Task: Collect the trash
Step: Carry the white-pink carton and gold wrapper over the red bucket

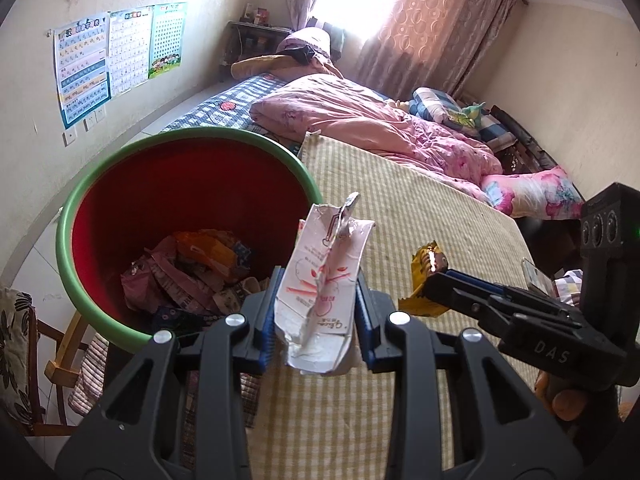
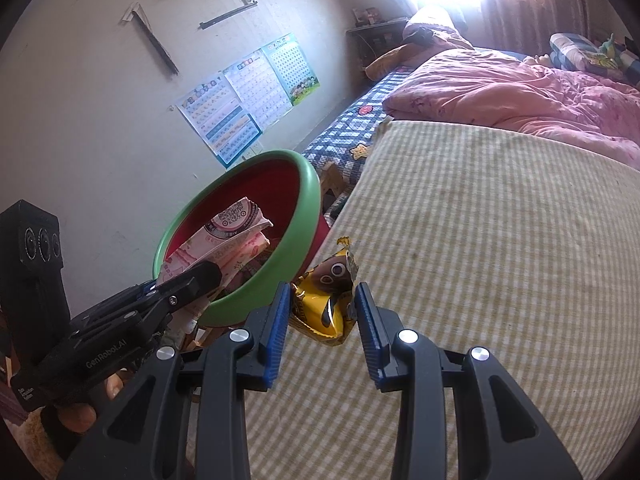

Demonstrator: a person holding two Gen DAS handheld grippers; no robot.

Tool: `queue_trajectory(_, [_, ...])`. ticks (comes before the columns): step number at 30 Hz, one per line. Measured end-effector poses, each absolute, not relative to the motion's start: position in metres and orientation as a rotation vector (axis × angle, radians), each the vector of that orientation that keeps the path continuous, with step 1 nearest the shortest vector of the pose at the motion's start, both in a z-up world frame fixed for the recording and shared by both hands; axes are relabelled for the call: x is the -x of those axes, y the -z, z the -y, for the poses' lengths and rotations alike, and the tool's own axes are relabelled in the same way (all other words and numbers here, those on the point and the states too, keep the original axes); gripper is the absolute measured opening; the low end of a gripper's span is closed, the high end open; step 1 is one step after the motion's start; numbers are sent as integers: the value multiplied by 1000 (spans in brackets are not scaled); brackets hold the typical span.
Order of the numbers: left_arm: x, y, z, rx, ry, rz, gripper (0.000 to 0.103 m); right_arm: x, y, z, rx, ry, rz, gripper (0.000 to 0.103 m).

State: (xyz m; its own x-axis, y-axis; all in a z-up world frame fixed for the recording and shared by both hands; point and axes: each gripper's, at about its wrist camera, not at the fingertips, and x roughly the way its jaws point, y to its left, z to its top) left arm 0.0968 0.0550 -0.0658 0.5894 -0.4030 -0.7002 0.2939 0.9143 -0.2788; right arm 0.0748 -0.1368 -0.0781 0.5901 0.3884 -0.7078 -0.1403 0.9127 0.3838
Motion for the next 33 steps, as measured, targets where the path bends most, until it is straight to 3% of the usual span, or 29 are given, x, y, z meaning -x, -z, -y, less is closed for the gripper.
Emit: queue_trajectory(33, [-140, 77, -123, 143, 330, -845, 31, -114, 58, 74, -230, -365, -848, 34])
